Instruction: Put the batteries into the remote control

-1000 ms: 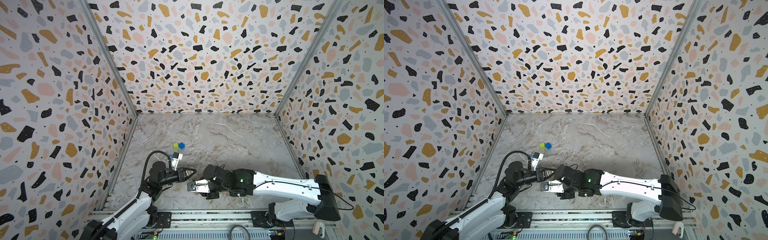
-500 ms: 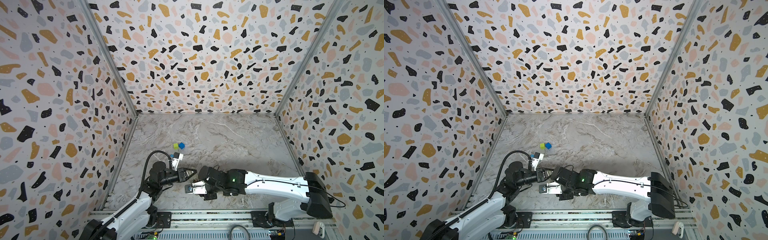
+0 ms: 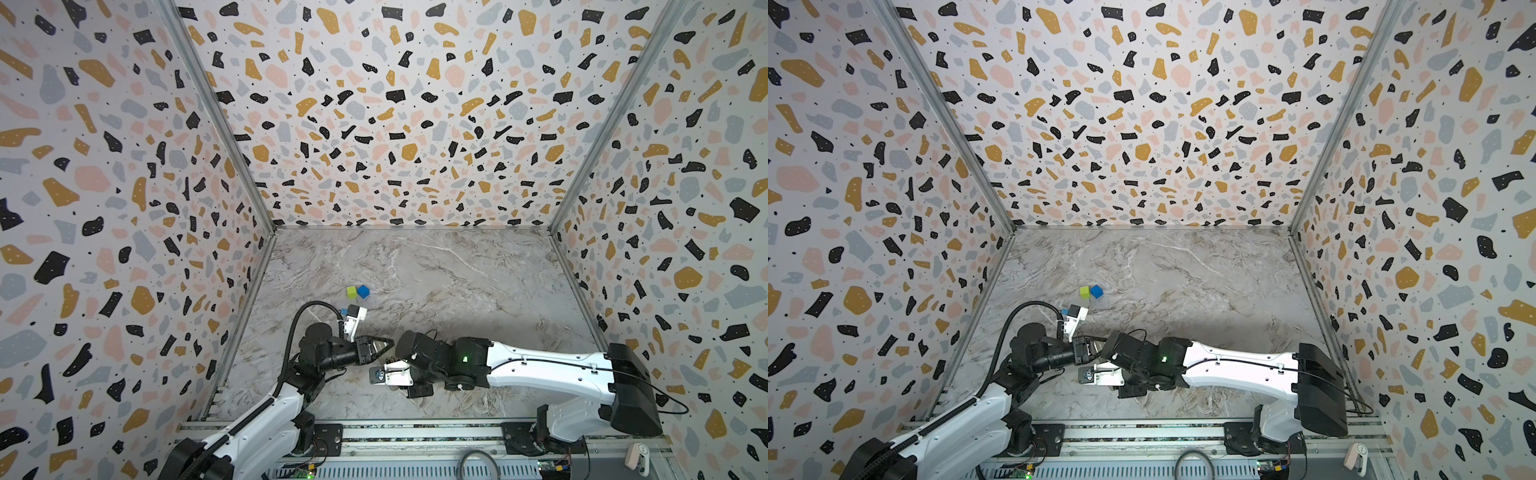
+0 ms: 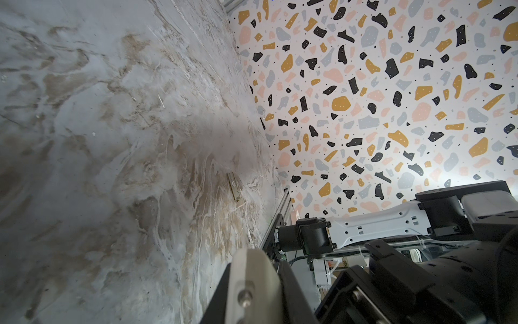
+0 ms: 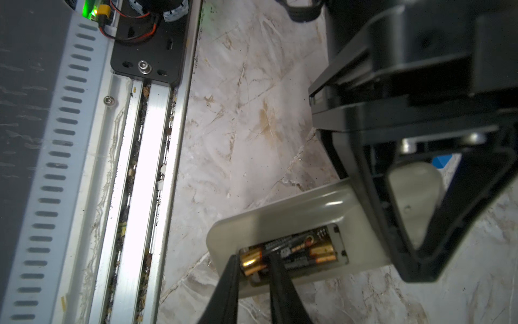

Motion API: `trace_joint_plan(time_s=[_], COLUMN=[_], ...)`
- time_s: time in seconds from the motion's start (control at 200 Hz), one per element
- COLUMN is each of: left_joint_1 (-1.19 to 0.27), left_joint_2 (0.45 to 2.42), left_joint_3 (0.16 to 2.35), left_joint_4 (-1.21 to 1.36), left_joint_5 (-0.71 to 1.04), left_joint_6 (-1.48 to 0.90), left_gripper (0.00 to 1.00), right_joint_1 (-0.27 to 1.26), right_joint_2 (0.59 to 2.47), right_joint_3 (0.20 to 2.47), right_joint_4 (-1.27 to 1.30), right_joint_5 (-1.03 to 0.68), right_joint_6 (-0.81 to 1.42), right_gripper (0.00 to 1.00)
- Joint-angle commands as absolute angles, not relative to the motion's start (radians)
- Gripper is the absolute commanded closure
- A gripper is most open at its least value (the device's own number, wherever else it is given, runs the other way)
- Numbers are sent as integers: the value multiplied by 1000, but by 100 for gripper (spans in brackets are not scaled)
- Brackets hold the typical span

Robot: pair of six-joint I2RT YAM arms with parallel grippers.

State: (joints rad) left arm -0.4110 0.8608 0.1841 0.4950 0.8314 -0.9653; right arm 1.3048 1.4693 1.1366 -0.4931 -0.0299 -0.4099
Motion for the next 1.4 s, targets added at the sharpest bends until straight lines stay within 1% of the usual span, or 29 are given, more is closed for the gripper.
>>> trace_joint_plan(time_s=[0.0,1.201,1.391], left_joint_1=[-416,-445,-448], left_joint_2=[863,863,861], left_joint_3=[216,209,209], left_joint_4=[553,619,619], left_joint_5=[860,886,885], left_joint_6=[-976,-1019,-1019], left_gripper=[100,100,100], right_joint_1=[1298,1254,1248], right_joint_2=[1478,1528,1530], right_joint_3=[1138,1114,1106], right_joint_4=[-489,-403,-397], right_joint_5=[-11,35,53], right_joint_6=[-418,-421,-414], right_gripper=[78,85,89])
